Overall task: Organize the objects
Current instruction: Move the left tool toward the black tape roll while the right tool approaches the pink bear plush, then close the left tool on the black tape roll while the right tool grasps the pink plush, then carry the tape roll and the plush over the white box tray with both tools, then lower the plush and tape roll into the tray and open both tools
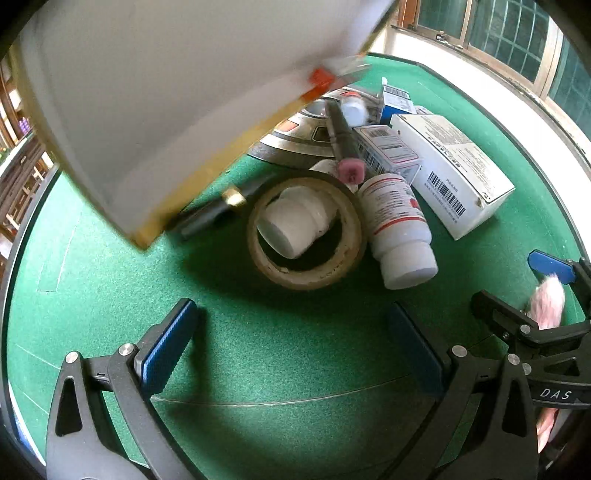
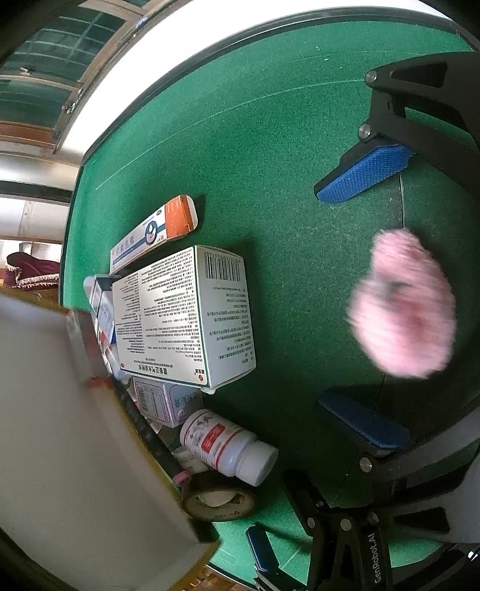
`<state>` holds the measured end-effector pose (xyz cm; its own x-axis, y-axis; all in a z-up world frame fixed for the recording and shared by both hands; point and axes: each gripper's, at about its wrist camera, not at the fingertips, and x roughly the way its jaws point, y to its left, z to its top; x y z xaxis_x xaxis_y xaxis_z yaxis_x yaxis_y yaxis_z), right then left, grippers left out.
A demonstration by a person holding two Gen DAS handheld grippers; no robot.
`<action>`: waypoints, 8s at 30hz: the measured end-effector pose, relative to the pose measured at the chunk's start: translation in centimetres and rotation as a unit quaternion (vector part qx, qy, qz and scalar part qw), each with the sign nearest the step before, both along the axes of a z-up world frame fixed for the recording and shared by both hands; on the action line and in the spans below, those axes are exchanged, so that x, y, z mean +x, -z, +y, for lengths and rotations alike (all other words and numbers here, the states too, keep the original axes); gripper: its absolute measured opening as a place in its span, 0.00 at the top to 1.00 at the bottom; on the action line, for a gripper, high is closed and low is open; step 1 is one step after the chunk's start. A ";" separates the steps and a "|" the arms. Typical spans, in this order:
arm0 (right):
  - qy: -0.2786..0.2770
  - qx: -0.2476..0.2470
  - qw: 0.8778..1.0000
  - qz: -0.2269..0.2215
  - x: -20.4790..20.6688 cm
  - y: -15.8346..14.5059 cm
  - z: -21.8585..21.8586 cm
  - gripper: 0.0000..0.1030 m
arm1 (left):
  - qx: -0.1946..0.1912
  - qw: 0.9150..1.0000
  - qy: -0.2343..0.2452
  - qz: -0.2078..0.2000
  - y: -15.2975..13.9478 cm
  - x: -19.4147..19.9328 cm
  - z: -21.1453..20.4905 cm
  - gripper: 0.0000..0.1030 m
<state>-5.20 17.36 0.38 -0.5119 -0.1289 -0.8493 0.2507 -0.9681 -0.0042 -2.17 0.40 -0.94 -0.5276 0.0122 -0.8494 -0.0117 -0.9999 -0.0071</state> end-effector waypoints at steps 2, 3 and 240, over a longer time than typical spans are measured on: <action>0.000 0.000 1.000 0.000 0.0 0.0 0.0 0.00 | 0.000 1.000 0.000 0.000 0.0 0.0 0.0 0.00; 0.000 0.000 1.000 0.000 0.0 0.0 0.2 0.00 | 0.000 1.000 0.000 0.000 0.0 0.0 -0.1 0.00; -0.147 -0.149 0.971 -0.116 -23.7 -3.2 -35.7 0.56 | 0.105 0.977 -0.183 -0.024 -3.6 -16.1 -35.8 0.42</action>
